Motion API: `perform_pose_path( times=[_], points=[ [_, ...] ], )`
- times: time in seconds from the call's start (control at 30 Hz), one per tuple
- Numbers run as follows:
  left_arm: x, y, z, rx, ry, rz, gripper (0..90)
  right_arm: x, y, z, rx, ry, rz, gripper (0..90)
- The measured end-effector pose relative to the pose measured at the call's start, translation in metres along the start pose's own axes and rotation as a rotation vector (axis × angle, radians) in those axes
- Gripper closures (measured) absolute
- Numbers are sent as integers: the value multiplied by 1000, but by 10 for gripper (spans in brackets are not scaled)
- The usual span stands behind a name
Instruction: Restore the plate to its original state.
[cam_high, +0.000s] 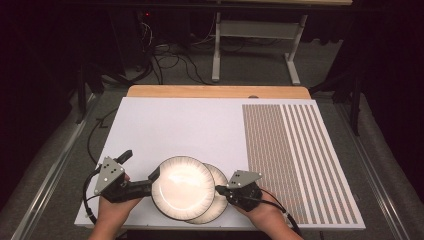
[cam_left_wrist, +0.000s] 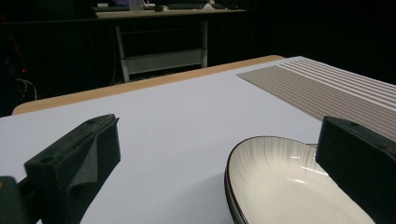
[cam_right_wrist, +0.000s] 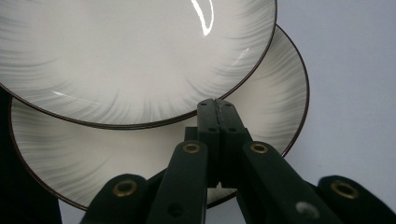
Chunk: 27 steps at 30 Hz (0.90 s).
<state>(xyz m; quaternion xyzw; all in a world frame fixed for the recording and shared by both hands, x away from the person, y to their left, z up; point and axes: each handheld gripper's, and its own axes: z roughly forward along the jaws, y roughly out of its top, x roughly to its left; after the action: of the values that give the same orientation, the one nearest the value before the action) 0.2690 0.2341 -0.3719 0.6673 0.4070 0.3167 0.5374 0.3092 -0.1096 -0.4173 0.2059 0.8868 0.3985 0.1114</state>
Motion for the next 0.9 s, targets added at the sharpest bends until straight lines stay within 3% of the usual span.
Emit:
perform_pose_path(
  times=[0.9],
  points=[
    [1, 0, 0, 3, 0, -1, 7, -5, -1, -8, -5, -25, 5, 900]
  ],
)
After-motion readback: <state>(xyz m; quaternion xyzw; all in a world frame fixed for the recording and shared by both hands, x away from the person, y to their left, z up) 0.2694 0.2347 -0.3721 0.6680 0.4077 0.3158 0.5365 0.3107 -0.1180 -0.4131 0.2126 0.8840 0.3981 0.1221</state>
